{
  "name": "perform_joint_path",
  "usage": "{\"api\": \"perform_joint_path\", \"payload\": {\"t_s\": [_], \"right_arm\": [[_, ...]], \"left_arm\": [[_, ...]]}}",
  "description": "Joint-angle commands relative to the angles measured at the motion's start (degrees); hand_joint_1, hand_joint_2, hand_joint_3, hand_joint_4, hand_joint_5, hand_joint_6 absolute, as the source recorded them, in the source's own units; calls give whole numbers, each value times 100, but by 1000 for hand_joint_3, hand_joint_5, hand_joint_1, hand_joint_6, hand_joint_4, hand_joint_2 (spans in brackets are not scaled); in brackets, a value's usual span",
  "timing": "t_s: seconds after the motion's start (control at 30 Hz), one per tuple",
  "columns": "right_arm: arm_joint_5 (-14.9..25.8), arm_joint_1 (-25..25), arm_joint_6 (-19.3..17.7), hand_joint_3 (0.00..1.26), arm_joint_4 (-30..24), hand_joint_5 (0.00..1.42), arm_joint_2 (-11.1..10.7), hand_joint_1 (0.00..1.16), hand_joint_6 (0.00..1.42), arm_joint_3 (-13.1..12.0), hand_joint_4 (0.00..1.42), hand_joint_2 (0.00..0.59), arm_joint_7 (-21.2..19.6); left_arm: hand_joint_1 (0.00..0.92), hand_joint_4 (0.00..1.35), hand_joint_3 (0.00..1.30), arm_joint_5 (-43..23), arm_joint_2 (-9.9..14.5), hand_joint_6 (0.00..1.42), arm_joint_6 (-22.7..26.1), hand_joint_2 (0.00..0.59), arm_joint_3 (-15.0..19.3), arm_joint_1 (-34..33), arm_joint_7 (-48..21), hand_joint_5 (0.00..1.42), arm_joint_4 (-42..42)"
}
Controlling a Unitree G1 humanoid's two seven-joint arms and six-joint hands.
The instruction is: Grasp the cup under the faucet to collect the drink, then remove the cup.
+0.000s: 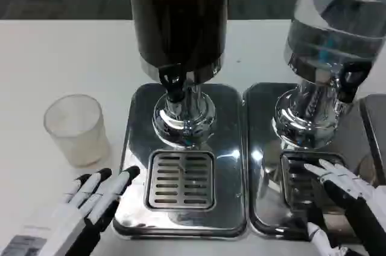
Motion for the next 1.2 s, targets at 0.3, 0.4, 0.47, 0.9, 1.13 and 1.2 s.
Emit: {"api": "perform_joint_path", "payload": {"t_s": [0.3, 0.4, 0.47, 0.9, 1.13, 1.2], "right_arm": [[101, -90, -4, 215, 69, 86, -45, 463, 111, -38, 99, 586, 15], [115, -90, 0, 217, 90, 86, -43, 462, 110, -32, 99, 586, 18], [129, -81, 0, 218, 102, 86, -48, 462, 110, -34, 99, 586, 23], [144, 24, 62, 219, 43, 86, 48, 469, 110, 29, 108, 585, 20], [174, 4, 153, 219, 24, 86, 88, 473, 123, 86, 109, 585, 44], [183, -15, 168, 219, 21, 86, 93, 473, 124, 102, 112, 585, 48]], "left_arm": [[0, 0, 0, 42, 15, 0, 99, 136, -50, -101, -26, 0, 26], [0, 0, 0, 27, 16, 0, 92, 136, -30, -82, -12, 0, 40], [0, 0, 0, 7, 3, 0, 74, 136, -16, -77, 28, 0, 78], [0, 0, 0, -439, -231, 0, 63, 118, 187, 67, 136, 0, 168], [0, 0, 0, -758, -378, 0, 233, 99, 267, -54, 80, 0, 238], [0, 0, 0, -823, -434, 0, 313, 95, 293, -86, 73, 0, 240]]}}
